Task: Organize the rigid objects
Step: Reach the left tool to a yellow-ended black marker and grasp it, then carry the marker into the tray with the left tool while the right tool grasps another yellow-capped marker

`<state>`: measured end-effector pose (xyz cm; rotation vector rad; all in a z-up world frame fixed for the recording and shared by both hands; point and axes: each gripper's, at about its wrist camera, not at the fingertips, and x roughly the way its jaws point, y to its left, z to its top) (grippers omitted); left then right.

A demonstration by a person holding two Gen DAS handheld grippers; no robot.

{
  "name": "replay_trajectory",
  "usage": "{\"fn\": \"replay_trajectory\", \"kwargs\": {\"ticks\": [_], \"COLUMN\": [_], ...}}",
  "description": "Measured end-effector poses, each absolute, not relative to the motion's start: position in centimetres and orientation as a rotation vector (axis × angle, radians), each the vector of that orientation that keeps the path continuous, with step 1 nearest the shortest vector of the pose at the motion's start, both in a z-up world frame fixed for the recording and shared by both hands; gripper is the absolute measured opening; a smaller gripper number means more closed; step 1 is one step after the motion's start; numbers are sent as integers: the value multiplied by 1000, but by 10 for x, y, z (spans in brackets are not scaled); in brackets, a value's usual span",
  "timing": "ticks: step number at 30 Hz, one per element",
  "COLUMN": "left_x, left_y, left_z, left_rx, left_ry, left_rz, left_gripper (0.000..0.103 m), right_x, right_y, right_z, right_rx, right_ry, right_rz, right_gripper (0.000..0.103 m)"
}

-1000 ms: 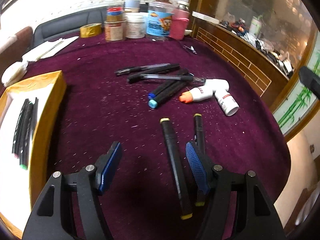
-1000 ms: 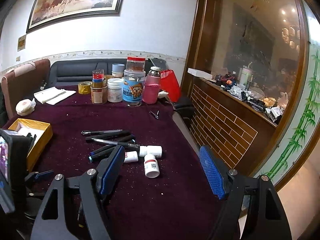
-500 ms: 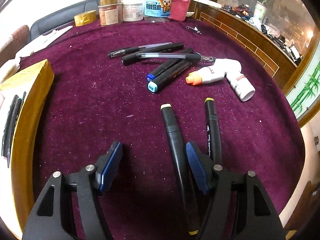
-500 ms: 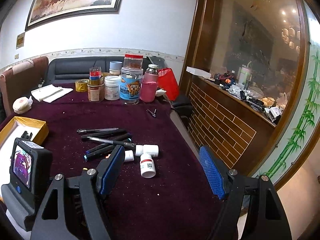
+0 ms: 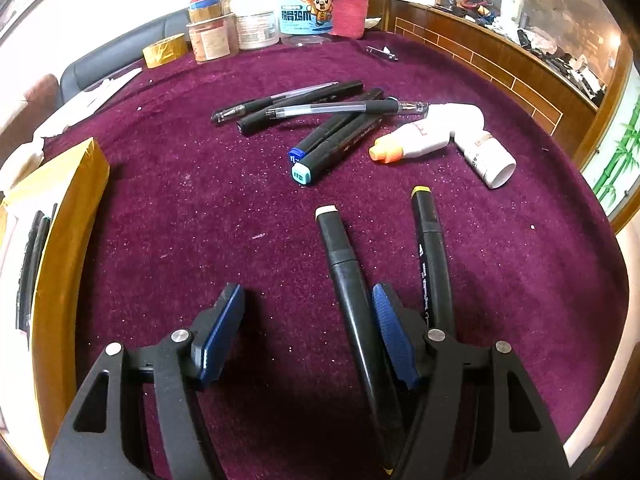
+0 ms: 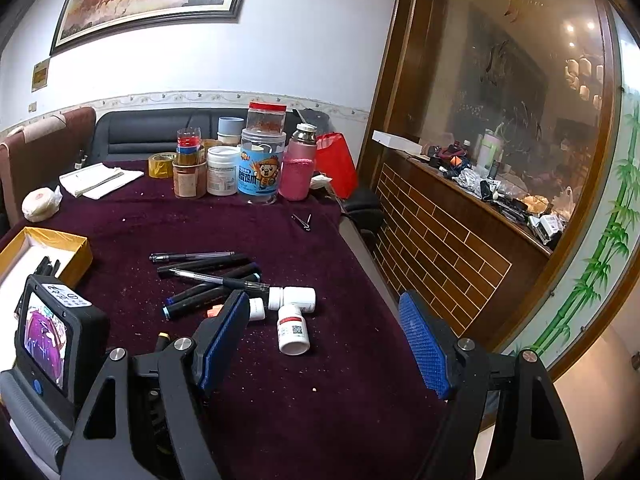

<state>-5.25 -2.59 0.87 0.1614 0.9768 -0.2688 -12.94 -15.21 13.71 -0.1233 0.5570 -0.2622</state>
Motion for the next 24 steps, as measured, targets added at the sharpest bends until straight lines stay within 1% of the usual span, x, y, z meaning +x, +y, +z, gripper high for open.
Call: {"fn": "replay_trajectory", "kwargs": {"ticks": [1,3,5,6,8,11,17,24], "left_x": [-53,-53,-55,-56,-59,-62,-63,-63], "left_y": [-26,-26,-27,-29,-32,-36,-33,-23], "left_z": [9,9,10,10,11,12,13,14], "left_rx": [162,162,169,175,190,209,188,127], "left_ry": [976,974,967,965,958,952,953,974], "left_rz": [-269,-276,-293,-304,-320,-340,-354,-376], "left_gripper": [65,62,48,44,28,19,13,12], "right_x": [-129,-129,-129,-128,-127,-127,-126,-124], "right_y": [-152,-153,-153,-153,-153,-152,-151,-151], "right_z": [137,136,134,134,133,133,133,132], "right_rx": [-122,-124,-126,-127,-128,-132,-137,-143], "right_ry": [558,559,562,565,569,570,572,580], "right_rz": [-262,-265,-267,-268,-268,-268,-269,-270], "right_gripper": [73,73,73,73,73,73,73,73]}}
